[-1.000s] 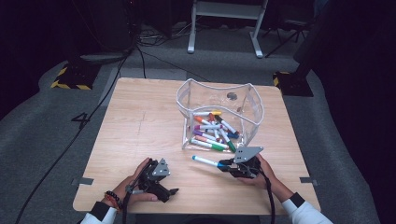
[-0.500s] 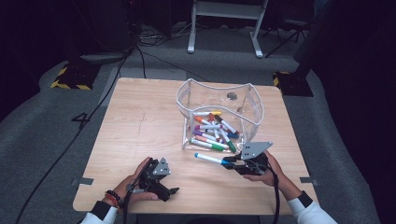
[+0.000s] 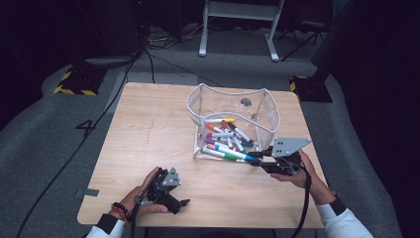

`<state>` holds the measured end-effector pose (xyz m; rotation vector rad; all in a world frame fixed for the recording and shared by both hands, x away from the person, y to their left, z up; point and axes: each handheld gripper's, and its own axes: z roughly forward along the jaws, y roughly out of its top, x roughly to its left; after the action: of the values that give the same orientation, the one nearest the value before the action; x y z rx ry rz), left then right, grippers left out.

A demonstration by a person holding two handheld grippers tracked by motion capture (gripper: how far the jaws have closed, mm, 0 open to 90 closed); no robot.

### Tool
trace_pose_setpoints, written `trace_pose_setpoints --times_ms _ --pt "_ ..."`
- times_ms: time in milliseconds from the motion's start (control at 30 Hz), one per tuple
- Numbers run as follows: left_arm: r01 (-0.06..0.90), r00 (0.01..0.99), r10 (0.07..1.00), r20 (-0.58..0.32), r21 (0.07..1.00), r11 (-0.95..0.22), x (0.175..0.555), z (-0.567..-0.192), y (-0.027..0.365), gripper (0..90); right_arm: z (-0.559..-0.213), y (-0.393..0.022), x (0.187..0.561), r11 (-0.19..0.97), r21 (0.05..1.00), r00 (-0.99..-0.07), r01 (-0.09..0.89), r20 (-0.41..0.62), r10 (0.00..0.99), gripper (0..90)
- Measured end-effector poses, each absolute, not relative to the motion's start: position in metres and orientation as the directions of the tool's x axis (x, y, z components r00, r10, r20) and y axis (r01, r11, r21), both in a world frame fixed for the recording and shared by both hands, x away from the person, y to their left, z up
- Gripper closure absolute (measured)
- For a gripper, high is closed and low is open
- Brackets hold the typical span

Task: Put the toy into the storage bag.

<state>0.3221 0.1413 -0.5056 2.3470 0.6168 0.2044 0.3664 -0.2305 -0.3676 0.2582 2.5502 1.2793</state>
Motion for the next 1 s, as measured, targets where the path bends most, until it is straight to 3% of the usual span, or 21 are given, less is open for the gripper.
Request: trace_pose_setpoints --times_ms 533,1000 --pt "0.375 0.874 0.486 -0.019 0.663 -0.648 0.322 -0.505 0.141 0.5 -0.301 -0.24 0.39 0.568 0.823 -0.906 -0.012 -0.25 0.342 75.1" --pt "0.374 0.874 0.485 -0.018 0.662 -0.65 0.322 -0.505 0.141 0.5 -0.288 -0.242 0.442 0.577 0.816 -0.892 0.043 -0.229 0.39 75.1"
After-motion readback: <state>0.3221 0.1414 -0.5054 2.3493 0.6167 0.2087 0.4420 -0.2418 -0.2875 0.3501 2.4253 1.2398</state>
